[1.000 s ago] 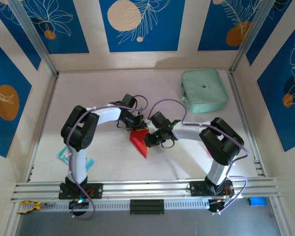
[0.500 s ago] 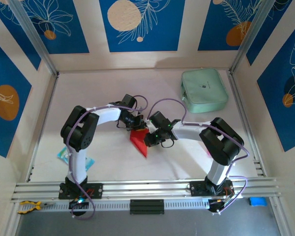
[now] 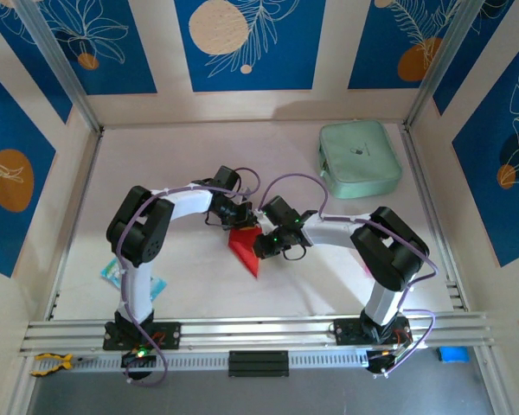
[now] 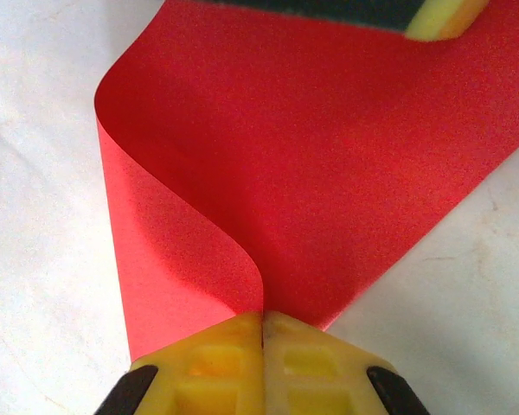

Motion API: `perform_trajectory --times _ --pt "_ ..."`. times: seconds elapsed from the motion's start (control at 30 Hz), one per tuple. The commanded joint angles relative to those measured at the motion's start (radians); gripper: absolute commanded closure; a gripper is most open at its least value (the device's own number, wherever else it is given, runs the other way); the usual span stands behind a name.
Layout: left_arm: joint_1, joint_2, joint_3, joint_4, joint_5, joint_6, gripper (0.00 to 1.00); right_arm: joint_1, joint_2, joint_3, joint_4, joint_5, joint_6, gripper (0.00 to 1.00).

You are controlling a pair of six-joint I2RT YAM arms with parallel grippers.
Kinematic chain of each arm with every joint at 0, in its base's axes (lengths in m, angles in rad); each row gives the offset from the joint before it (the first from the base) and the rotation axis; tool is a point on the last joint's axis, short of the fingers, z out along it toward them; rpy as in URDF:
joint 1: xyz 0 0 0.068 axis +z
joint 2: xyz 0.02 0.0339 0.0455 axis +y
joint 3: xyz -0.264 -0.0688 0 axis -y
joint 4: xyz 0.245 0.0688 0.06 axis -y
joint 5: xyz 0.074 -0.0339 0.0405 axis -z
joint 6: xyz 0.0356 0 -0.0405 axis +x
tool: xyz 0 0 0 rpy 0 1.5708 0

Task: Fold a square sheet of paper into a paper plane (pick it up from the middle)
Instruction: Third fold the triangle at the center of the table.

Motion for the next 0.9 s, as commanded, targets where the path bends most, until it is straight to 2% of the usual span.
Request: perform_trajectory --times 0.0,0.87 --pt "-0.008 0.013 -0.041 -0.054 -0.059 -0.009 0.96 0.005 0.021 0.000 -0.014 0.000 0.007 1.00" --pt "-0.008 -0.022 -0.036 -0.046 -0.078 -0.019 0.95 0.006 0.027 -0.028 -0.003 0.015 0.024 1.00"
